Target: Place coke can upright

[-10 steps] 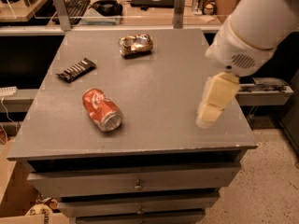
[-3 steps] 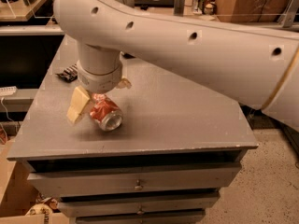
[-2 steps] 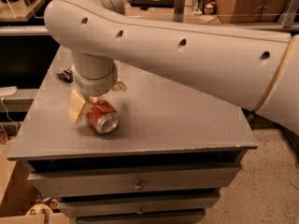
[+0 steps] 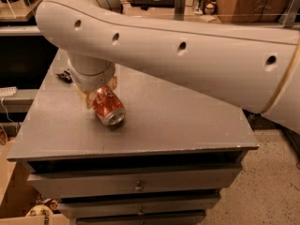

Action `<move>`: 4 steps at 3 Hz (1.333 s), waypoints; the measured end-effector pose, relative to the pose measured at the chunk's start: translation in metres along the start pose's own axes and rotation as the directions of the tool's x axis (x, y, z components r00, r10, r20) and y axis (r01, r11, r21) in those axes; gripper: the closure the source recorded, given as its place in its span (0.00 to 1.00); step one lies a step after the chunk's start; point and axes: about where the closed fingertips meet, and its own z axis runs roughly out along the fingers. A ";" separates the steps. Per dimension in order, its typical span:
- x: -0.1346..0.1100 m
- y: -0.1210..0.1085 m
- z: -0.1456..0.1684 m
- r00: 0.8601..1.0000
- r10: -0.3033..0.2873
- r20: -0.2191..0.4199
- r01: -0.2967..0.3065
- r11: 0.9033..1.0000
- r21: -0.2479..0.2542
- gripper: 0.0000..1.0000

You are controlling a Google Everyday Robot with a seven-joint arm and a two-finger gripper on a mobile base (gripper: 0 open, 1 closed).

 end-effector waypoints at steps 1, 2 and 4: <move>-0.014 -0.014 -0.018 0.996 -0.033 0.083 0.036 0.999 -0.031 0.85; -0.035 -0.033 -0.050 0.969 -0.052 0.243 0.097 0.980 -0.176 1.00; -0.033 -0.028 -0.111 0.876 -0.052 0.479 0.267 0.881 -0.391 1.00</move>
Offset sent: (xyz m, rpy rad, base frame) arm 0.0212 -0.0175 0.0995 0.3022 -0.1059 0.6148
